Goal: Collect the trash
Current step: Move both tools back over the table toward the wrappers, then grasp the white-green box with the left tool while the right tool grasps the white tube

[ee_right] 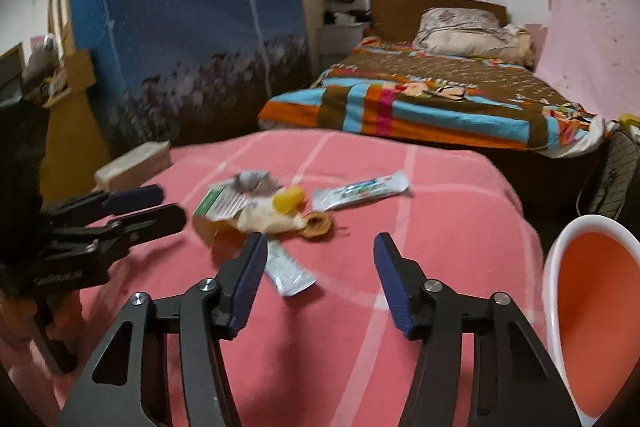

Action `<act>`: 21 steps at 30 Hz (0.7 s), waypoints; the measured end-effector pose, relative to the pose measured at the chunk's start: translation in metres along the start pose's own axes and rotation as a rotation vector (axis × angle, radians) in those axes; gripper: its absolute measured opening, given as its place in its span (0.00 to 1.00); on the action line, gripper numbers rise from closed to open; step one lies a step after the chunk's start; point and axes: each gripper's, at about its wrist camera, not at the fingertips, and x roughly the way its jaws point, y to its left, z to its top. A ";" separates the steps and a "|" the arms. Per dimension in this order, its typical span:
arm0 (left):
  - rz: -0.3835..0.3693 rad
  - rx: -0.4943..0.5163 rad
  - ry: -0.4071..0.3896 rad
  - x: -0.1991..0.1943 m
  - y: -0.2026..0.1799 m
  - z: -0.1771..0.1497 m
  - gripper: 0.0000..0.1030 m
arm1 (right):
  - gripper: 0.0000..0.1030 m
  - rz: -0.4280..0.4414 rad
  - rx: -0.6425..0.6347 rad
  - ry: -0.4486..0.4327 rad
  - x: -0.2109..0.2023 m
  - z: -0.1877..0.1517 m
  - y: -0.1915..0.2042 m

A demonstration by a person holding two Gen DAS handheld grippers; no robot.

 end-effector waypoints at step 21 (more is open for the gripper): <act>0.028 -0.008 0.086 0.014 0.000 0.001 0.00 | 0.24 0.066 -0.066 0.126 0.023 -0.005 0.014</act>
